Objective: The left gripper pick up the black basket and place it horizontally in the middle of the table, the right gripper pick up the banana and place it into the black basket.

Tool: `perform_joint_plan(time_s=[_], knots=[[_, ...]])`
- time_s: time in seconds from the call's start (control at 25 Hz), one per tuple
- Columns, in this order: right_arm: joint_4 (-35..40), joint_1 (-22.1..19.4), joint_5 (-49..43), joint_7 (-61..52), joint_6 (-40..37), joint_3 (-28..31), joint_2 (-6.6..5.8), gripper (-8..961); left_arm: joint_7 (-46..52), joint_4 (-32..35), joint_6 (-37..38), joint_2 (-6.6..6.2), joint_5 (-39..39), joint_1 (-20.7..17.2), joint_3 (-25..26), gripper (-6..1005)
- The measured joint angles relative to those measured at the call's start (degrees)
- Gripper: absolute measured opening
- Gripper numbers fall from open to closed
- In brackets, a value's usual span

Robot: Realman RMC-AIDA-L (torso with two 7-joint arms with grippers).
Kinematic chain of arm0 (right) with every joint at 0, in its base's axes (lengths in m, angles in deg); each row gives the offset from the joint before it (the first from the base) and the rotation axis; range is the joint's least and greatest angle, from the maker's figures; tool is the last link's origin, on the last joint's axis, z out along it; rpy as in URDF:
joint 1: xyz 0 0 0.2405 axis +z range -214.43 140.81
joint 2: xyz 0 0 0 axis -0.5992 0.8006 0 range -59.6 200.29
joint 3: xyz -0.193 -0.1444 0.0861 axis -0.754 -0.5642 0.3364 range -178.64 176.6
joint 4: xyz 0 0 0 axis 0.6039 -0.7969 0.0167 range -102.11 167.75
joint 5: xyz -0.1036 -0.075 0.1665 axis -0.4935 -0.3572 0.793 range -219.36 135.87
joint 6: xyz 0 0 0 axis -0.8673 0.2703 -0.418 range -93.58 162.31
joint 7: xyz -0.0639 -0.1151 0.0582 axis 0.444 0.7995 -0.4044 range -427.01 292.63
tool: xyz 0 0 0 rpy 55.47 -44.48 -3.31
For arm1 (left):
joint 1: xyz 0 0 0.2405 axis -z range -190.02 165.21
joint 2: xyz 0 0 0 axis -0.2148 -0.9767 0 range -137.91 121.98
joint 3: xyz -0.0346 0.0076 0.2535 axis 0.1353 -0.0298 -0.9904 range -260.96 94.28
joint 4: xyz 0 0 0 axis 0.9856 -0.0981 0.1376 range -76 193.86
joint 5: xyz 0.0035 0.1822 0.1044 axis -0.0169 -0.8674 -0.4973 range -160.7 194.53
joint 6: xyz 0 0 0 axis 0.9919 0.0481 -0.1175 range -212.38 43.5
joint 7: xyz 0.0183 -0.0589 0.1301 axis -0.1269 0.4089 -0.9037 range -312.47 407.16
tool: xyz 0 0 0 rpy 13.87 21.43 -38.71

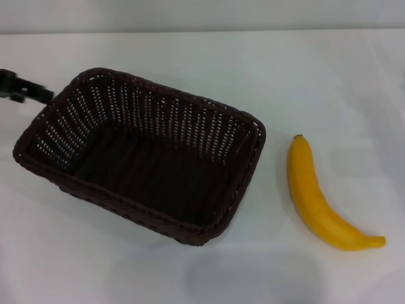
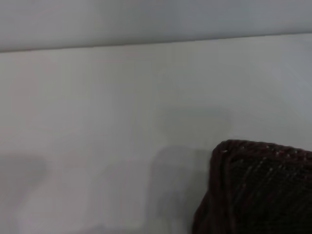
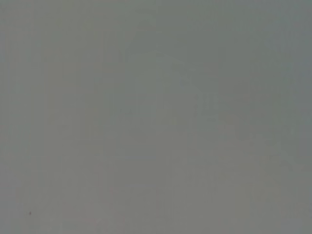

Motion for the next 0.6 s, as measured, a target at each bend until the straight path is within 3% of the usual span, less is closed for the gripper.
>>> perform_joint_plan(time_s=[0.08,0.2,0.6], knots=[[0.1,0.0,0.0,0.0,0.0,-0.2,0.01,842,-1.0,-0.2,-1.0,1.46,-0.3,0.4,0.0,743],[0.1,-0.1,-0.1,0.0,-0.1,-0.9,0.01,842,-1.7,-1.9,-2.3,2.38,-0.7,0.8,-0.5,742],[0.0,0.1,-0.1,0.0,0.2,-1.6,0.00,841,-1.0,-5.4,-5.8,3.19,-2.4,0.6,-3.1,741]])
